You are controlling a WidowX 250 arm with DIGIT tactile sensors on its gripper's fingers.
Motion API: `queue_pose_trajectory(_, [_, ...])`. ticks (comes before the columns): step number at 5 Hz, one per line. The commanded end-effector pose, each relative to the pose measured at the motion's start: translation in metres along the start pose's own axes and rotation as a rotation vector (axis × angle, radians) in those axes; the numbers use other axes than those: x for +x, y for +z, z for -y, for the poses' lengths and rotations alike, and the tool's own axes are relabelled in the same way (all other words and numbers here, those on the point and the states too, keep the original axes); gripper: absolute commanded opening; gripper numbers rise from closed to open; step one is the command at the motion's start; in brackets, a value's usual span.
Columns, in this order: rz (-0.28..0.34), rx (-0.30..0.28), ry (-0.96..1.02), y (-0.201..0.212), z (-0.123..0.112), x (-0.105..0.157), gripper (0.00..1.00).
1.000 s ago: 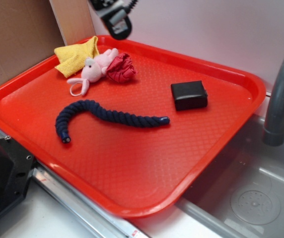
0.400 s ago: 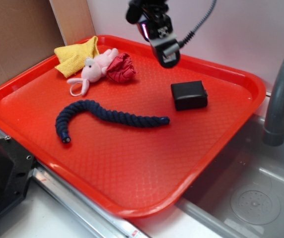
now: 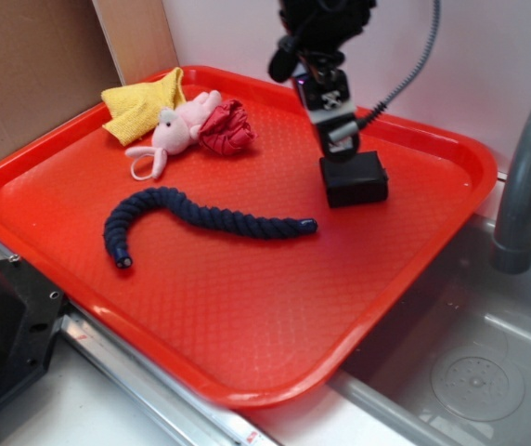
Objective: Grab the black box.
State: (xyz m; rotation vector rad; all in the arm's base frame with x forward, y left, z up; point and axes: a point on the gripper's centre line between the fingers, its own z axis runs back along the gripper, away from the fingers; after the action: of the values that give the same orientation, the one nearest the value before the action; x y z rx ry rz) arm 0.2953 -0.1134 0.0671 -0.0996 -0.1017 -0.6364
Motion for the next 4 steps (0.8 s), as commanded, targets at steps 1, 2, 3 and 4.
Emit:
queue_pose_trajectory(1, [-0.005, -0.005, -0.108, -0.021, 0.0, 0.018, 1.0])
queue_pose_trajectory(2, [-0.007, -0.065, -0.176, -0.037, 0.011, 0.019, 1.0])
queue_pose_trajectory(3, [-0.029, -0.05, -0.188, -0.042, 0.015, 0.019, 1.0])
queue_pose_trajectory(4, [-0.03, -0.048, -0.169, -0.043, 0.011, 0.018, 1.0])
